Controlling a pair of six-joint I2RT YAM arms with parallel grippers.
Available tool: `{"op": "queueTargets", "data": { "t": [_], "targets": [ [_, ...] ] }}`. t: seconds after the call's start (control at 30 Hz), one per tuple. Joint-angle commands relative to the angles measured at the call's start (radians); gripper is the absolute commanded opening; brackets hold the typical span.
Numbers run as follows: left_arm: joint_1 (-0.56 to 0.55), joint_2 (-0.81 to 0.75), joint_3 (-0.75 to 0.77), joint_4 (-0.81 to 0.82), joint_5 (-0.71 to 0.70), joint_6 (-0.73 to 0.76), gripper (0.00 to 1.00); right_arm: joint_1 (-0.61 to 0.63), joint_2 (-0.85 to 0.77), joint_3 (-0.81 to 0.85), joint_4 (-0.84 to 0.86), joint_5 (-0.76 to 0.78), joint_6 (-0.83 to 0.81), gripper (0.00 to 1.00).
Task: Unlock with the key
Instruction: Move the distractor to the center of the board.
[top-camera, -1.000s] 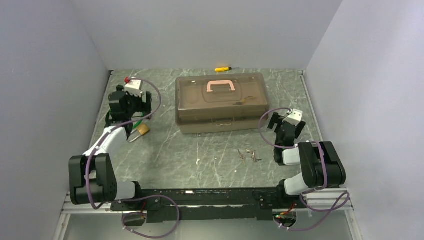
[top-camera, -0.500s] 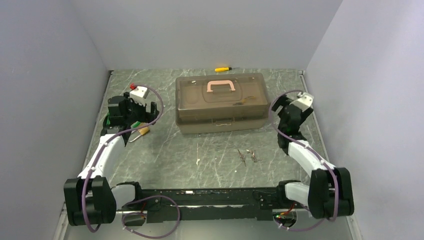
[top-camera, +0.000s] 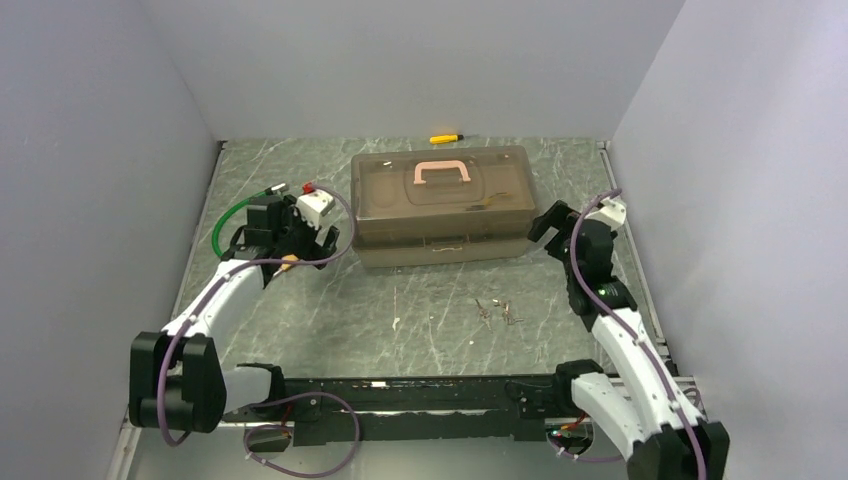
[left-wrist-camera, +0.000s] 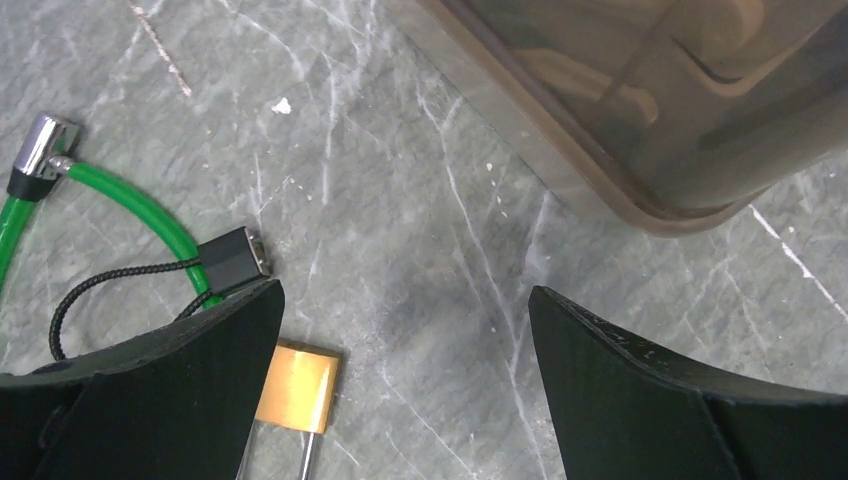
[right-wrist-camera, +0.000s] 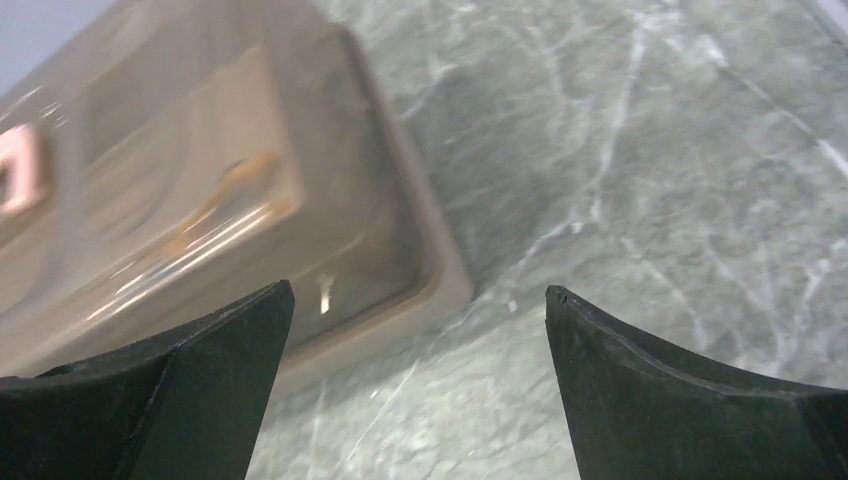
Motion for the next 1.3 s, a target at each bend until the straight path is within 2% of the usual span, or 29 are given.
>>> {"op": "queueTargets", "data": {
  "t": [0.0,0.27,0.4,0.53,0.8,0.97,1.1,1.27],
  "targets": [
    [-0.045,0.06,0.069,-0.007,-0.046,0.058,0.99,0.135,-0.1,0.011,-0.145,-0.009,-0.037,1.0],
    [-0.117,0.187,0.165,-0.001,-0.067,0.055,0.99,0.443,-0.059,0.023,-0.17,-0.02,-0.01,1.0],
    [-0.165,0.24,0.22,0.018,-0.088,0.061,0.99,0.586,0.027,0.04,-0.108,-0.011,-0.006,1.0],
    [-0.207,0.317,0.301,0.007,-0.104,0.049,0.99,0.673,0.144,0.065,-0.007,0.006,-0.011,1.0],
    [-0.255,0.475,0.475,-0.029,-0.067,0.023,0.99,0.687,0.4,0.122,0.263,0.017,-0.074,1.0],
    [-0.269,0.578,0.636,-0.086,-0.015,0.008,0.99,0.675,0.533,0.226,0.316,0.041,-0.137,1.0],
    [-0.272,0.632,0.731,-0.128,0.039,-0.018,0.99,0.6,0.589,0.27,0.317,0.007,-0.14,1.0],
    [-0.27,0.608,0.742,-0.172,0.123,-0.024,0.99,0.457,0.621,0.275,0.291,-0.055,-0.124,1.0]
  ]
}}
